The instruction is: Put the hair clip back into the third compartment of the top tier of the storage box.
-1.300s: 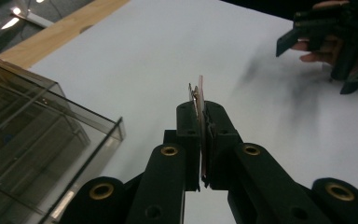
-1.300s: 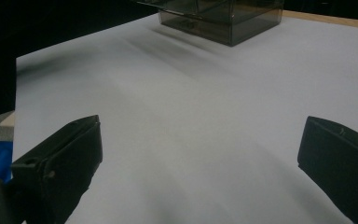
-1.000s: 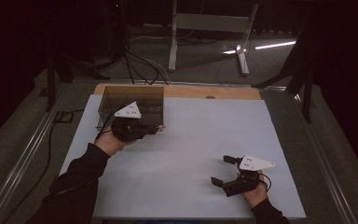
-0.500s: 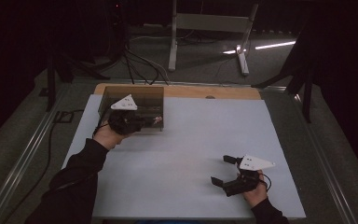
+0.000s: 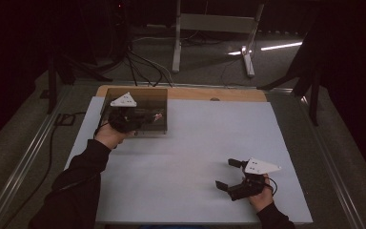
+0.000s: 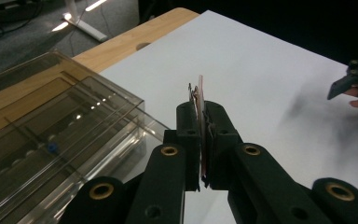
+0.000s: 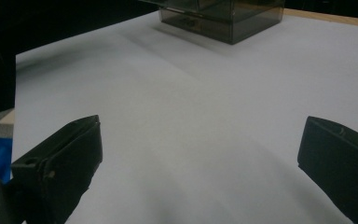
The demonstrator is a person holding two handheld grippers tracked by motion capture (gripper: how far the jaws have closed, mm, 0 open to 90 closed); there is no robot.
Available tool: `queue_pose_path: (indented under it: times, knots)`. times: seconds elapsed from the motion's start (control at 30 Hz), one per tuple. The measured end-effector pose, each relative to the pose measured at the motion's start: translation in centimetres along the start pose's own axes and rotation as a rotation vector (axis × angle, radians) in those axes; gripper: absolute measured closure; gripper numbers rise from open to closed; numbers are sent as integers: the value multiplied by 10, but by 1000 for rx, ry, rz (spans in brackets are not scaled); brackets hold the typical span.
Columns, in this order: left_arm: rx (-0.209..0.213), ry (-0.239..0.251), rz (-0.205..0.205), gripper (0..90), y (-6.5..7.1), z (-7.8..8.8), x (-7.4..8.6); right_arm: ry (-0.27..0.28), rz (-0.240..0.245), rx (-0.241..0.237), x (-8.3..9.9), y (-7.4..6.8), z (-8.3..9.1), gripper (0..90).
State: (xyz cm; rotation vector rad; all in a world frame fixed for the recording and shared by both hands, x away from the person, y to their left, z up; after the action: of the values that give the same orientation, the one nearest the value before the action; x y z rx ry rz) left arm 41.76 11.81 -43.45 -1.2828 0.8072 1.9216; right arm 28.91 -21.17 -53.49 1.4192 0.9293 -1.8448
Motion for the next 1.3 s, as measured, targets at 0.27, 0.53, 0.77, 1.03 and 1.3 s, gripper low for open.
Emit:
queue_pose_path:
  times: [0.27,0.53,0.77,1.03,1.3]
  knots:
    - [-31,0,33,876,-9,-2,4,-5,3,0,1,0,0,0]
    - [-56,-11,70,876,-16,-4,11,-4,4,0,1,0,0,0]
    - [-69,-26,92,876,-18,-6,18,-2,0,1,0,0,0,0]
    - [-64,-52,129,875,-20,-13,27,-9,8,-1,1,-1,0,0]
    - [-72,-86,143,869,-20,-22,32,-4,2,-1,0,0,0,0]
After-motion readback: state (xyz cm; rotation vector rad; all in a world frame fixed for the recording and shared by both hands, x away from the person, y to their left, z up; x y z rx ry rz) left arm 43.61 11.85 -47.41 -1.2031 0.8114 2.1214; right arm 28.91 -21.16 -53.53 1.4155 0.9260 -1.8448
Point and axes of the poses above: each handheld gripper's, and its own axes: z roughly backward along the jaws, x roughly out of its underside, y roughly to its right, the point moved 6 cm from there along -z, roughly forward along the jaws, and after that the axes turned 13 degrees about y, right-handed, at the moved point
